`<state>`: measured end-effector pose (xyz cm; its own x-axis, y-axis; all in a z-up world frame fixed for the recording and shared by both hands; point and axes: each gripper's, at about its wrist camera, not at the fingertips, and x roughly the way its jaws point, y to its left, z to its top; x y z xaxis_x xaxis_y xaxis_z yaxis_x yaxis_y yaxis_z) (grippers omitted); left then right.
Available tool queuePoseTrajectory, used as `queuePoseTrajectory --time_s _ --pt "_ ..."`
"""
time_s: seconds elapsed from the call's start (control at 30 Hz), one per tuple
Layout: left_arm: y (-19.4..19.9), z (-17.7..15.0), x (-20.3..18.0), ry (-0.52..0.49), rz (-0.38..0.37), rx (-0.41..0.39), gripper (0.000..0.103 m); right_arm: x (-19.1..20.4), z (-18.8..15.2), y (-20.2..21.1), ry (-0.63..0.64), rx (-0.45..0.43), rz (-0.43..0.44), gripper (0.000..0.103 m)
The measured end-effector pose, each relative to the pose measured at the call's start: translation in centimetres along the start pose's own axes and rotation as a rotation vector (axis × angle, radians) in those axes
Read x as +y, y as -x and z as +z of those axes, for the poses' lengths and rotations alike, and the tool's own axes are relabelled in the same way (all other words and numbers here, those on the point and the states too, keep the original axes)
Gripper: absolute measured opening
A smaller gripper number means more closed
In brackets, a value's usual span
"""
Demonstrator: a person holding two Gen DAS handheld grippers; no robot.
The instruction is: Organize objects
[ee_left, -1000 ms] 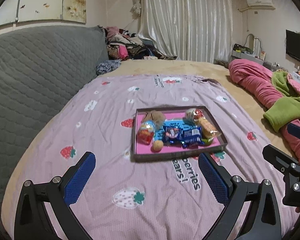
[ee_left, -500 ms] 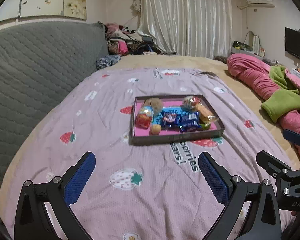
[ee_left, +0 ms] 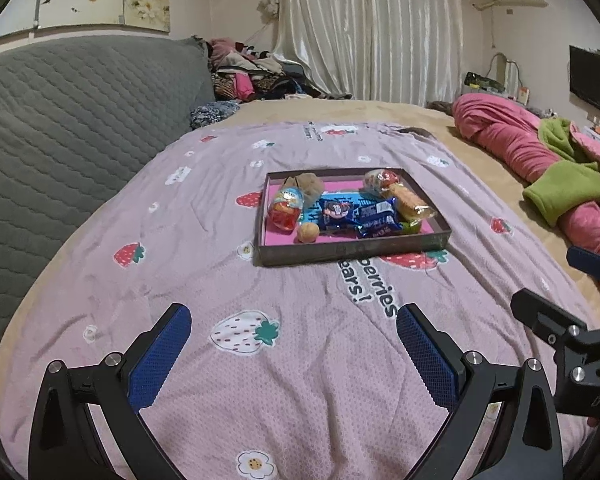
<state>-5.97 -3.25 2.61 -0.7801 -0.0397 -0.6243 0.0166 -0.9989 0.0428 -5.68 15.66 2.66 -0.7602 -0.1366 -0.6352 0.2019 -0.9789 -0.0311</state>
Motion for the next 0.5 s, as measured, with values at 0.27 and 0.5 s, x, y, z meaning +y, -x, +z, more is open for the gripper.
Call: queuePoseTrajectory --time_s 0.27,0.5 --pt "-1.3 -1.5 -0.4 0.002 -0.003 0.021 0.102 0.1 -1.4 -1.2 -0.003 0.022 -0.001 0.103" --pt "-2.2 -2.6 0.0 0.035 -0.023 0.021 0.102 0.2 -2.6 -2.0 -0.002 0.024 0.006 0.103"
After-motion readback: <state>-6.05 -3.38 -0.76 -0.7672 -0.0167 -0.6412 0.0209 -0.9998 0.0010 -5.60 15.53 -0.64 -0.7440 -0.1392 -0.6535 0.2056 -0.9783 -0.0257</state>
